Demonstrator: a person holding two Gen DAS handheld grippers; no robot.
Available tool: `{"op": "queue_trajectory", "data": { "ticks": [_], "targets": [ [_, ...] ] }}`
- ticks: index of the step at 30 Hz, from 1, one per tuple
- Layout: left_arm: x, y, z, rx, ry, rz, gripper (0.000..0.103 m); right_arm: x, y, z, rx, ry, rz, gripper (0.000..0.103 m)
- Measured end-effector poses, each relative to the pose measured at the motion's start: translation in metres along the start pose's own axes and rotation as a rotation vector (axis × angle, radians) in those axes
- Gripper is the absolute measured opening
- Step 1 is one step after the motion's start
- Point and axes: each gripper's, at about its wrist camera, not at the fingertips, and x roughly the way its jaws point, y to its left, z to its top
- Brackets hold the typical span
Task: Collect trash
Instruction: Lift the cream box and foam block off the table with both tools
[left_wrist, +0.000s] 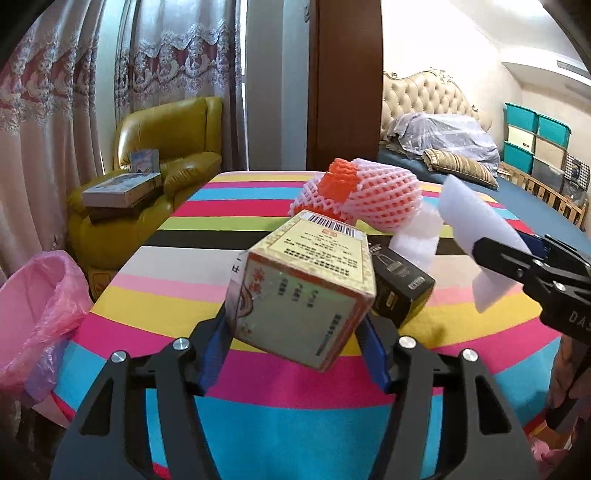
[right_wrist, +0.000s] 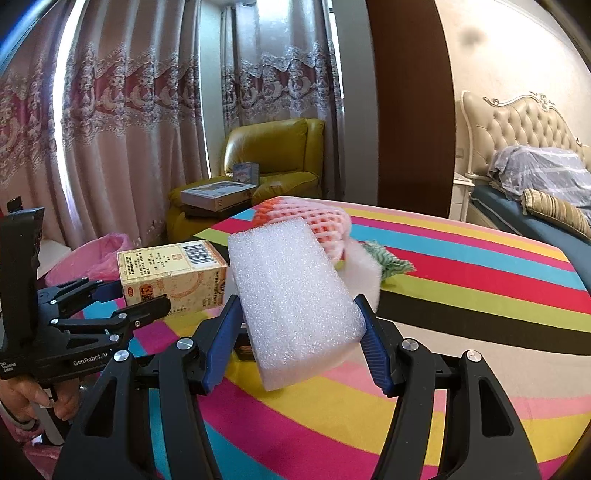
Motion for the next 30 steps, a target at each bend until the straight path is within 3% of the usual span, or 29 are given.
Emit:
{"op": "queue_trajectory", "data": {
  "ticks": [4, 8, 13, 16, 17, 30],
  "targets": [
    [0.002, 0.000, -0.007, 0.010, 0.041, -0.015, 0.062, 0.000, 0.005, -0.002, -0.002, 0.012, 0.006, 0.059],
    [0.006, 0.006, -0.008, 0.002, 0.049, -0.002, 0.079, 0.003, 0.005, -0.004, 0.007, 0.025, 0.010, 0.059],
    [0.018, 0.008, -0.001, 0.010, 0.072, 0.007, 0.079, 0.007, 0.002, -0.006, 0.023, 0.041, 0.018, 0.059],
    [0.024, 0.007, -0.005, 0.015, 0.118, -0.034, 0.062, 0.006, 0.002, -0.007, 0.019, 0.041, 0.018, 0.059],
    [0.025, 0.006, -0.007, 0.017, 0.131, -0.052, 0.049, 0.005, 0.001, -0.007, 0.021, 0.040, 0.018, 0.059],
    [-0.019, 0.020, -0.003, 0.029, -0.005, 0.049, 0.048, -0.001, 0.030, -0.003, -0.050, 0.036, 0.064, 0.059]
  ]
}}
